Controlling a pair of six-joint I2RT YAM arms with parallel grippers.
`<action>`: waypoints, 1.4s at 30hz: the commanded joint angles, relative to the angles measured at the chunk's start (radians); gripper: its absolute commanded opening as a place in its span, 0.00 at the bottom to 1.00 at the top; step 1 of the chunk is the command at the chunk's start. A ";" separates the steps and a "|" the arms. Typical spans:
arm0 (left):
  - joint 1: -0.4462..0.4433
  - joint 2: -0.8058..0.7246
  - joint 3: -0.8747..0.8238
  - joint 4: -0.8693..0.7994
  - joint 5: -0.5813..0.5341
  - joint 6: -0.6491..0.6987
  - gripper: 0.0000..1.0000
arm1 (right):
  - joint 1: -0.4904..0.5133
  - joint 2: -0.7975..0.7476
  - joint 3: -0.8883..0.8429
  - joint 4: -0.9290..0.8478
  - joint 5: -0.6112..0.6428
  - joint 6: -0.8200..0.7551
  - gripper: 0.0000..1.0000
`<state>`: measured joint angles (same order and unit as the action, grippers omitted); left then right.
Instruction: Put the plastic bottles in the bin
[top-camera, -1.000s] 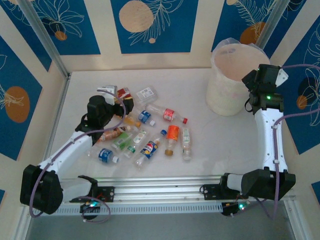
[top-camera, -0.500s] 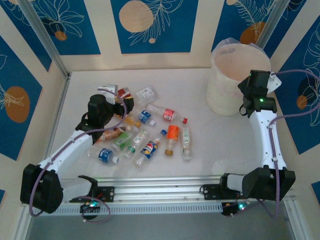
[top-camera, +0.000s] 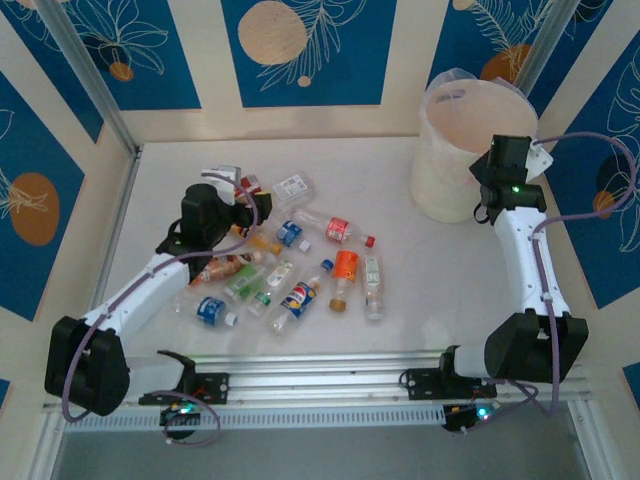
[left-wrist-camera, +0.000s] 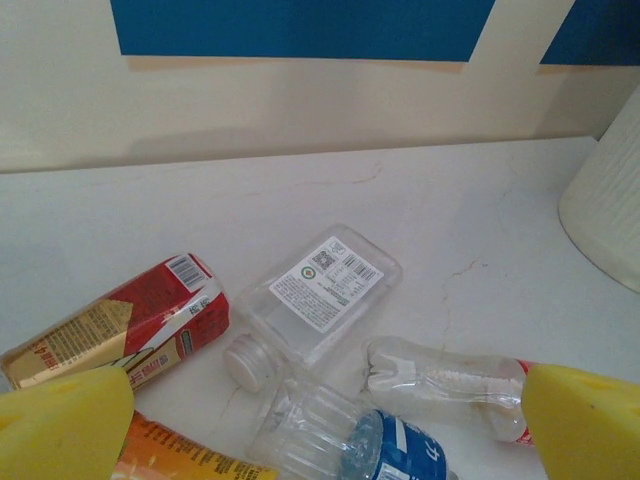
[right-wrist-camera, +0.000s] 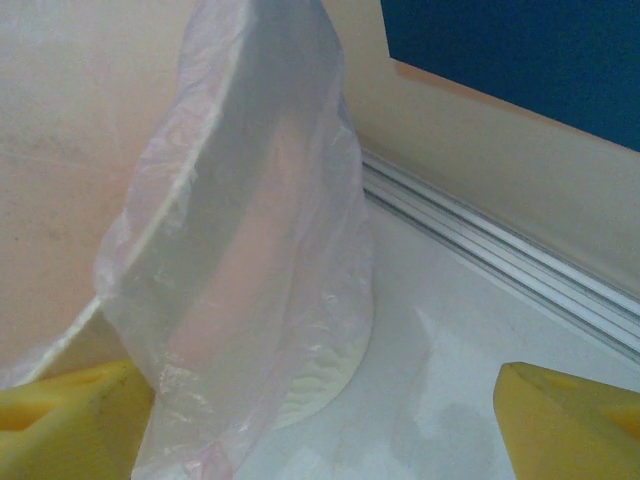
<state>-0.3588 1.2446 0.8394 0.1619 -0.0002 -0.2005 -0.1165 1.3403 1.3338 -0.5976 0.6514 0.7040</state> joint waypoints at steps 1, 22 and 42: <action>-0.016 0.019 0.057 0.010 0.002 -0.009 1.00 | 0.014 -0.023 0.023 -0.027 0.004 0.019 0.88; -0.048 0.071 0.184 -0.024 0.014 -0.054 1.00 | 0.442 0.001 0.385 -0.434 0.225 -0.181 1.00; -0.048 0.068 0.158 -0.054 0.022 -0.034 1.00 | 0.478 0.439 0.759 -0.390 0.408 -0.541 0.99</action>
<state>-0.3977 1.3361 1.0107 0.1131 0.0113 -0.2527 0.3862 1.7775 2.0983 -1.0950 1.0256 0.2386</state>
